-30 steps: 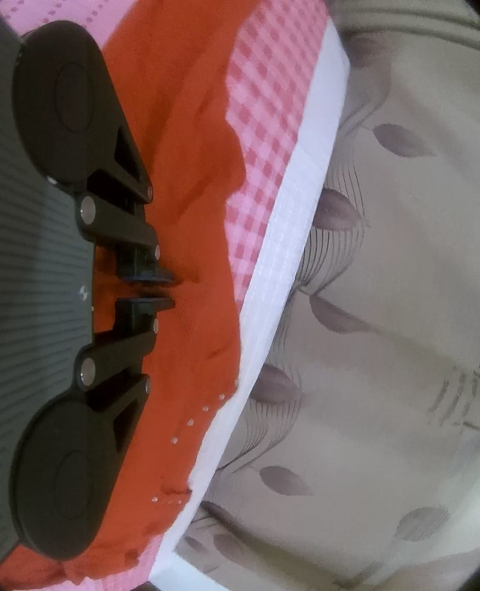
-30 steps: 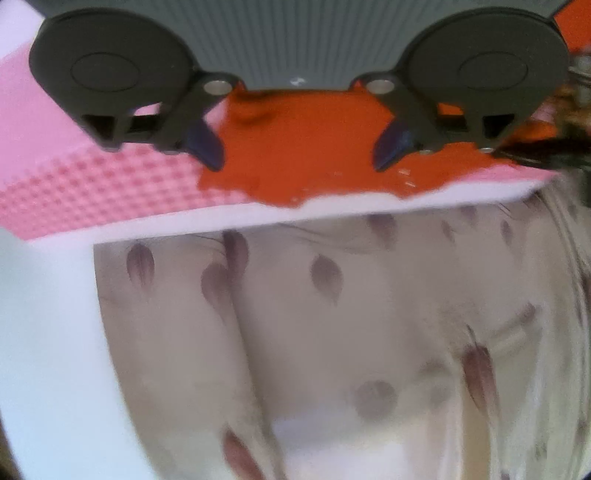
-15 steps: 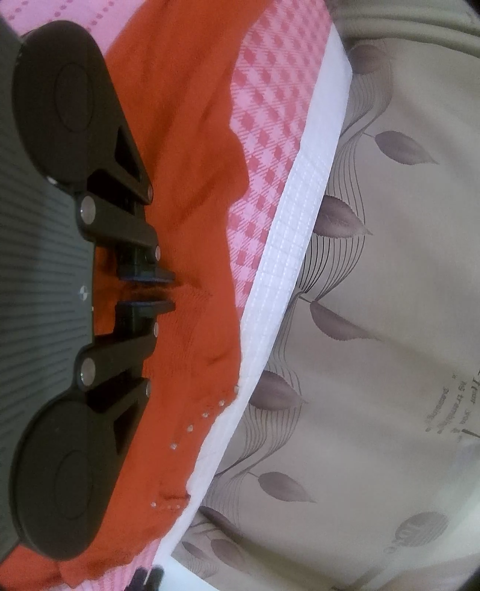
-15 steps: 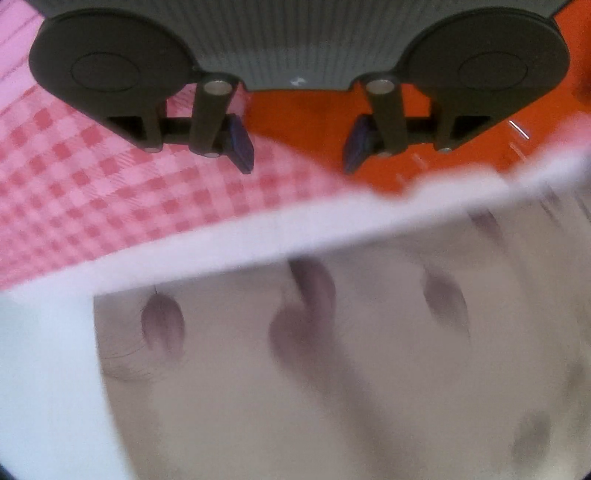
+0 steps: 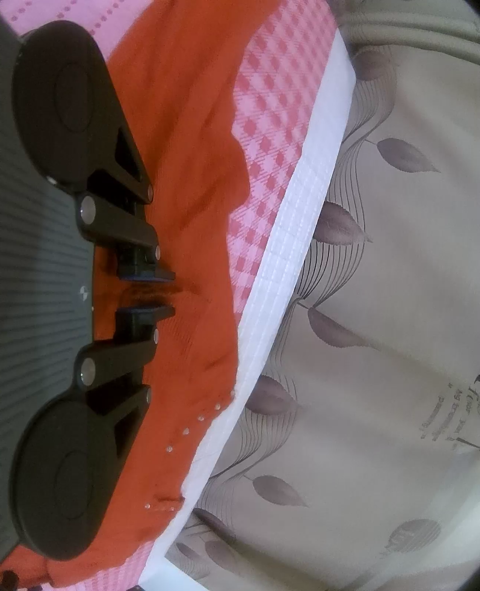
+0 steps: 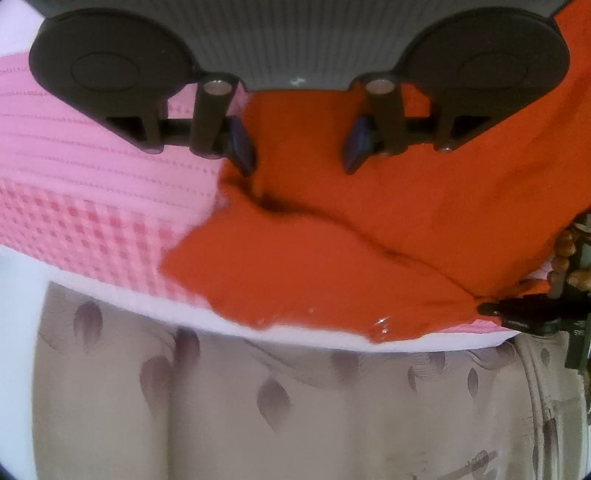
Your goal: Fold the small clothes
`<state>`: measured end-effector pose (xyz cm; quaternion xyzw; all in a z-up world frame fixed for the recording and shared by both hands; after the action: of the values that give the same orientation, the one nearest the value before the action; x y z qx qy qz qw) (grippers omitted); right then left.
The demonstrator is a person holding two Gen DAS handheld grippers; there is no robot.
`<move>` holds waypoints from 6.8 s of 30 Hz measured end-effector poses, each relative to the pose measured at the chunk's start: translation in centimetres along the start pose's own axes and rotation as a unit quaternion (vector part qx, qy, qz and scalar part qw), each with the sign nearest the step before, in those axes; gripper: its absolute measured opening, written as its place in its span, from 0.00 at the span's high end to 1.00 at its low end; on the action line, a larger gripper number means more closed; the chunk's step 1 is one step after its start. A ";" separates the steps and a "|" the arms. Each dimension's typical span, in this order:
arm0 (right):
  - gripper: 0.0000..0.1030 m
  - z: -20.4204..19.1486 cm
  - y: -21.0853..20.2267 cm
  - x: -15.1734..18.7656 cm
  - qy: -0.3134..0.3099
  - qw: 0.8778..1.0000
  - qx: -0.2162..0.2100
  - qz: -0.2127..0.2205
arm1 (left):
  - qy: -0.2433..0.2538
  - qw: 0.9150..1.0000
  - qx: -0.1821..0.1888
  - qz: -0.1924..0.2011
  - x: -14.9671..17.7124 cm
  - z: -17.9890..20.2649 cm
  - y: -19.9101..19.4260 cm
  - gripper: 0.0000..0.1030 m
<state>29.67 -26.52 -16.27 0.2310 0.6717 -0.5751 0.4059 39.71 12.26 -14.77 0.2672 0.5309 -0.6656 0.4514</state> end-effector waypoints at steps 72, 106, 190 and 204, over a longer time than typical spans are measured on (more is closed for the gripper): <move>0.01 -2.2 2.9 -2.9 -0.006 0.990 0.099 0.096 | -0.094 0.983 0.110 0.117 -17.8 -0.1 -15.5 0.98; 0.01 3.0 -0.8 -2.7 0.175 0.964 -0.028 0.197 | 0.113 0.987 0.094 0.063 2.1 14.3 -5.0 0.01; 0.48 -6.7 -18.9 14.3 0.305 0.935 -0.158 0.082 | 0.021 0.966 0.228 -0.120 15.9 0.5 -26.7 0.64; 0.43 -5.5 -18.4 14.2 0.359 0.913 -0.181 0.070 | 0.019 0.960 0.237 -0.151 17.0 1.0 -27.3 0.89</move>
<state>5.82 -27.72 -17.02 0.3914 0.8468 -0.2917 0.2114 8.09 6.74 -15.95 0.2959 0.4007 -0.8274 0.2594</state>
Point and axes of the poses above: each gripper's, at about its wrist camera, not at the fingertips, and y roughly the way its jaws point, z to its right, x to its underside, the point moved 6 cm from there along y, roughly the way its jaws point, and after that the axes turned 6 degrees about z, right-handed, at the moved point
